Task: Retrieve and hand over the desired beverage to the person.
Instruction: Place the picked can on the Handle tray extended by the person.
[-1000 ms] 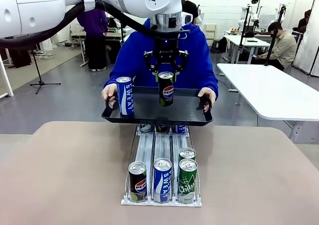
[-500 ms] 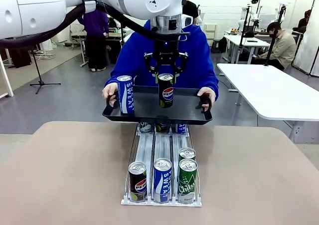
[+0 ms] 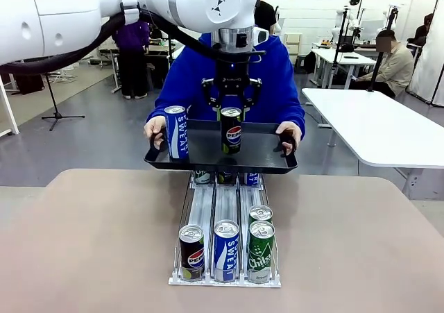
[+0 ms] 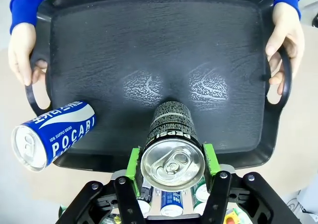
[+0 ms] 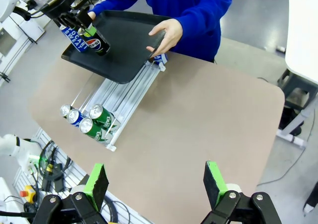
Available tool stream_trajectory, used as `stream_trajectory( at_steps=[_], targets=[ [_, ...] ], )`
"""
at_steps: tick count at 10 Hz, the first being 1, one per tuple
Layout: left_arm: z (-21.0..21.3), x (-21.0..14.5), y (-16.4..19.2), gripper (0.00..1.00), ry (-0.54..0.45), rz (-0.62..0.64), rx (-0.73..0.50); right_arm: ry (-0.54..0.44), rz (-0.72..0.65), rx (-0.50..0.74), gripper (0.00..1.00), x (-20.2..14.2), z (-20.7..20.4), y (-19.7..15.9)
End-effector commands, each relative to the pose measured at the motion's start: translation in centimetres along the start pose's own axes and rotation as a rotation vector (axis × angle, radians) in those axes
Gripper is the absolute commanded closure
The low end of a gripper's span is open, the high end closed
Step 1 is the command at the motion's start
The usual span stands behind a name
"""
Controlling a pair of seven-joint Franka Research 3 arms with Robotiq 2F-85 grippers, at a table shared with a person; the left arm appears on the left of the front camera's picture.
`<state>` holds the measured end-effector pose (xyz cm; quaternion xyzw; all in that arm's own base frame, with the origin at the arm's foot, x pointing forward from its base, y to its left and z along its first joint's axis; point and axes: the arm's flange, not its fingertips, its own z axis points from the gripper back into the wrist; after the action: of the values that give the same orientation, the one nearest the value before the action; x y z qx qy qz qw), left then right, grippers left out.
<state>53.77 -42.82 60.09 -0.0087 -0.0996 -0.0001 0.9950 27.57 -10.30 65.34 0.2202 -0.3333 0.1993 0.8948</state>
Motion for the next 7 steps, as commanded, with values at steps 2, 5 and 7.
stream_trajectory(
  at_steps=[2,5,7],
  targets=[
    [0.51,2.32,-1.67,0.42,0.040,-0.027,0.042,-0.005,0.006,0.019,0.00,-0.04,-0.11,-0.07],
    [0.16,2.56,-1.60,0.42,0.058,-0.027,0.051,-0.005,0.006,0.019,0.00,-0.04,-0.11,-0.07],
    [0.23,2.57,-1.60,0.00,0.059,-0.029,0.037,-0.005,0.006,0.019,0.00,-0.04,-0.11,-0.07]
  ],
)
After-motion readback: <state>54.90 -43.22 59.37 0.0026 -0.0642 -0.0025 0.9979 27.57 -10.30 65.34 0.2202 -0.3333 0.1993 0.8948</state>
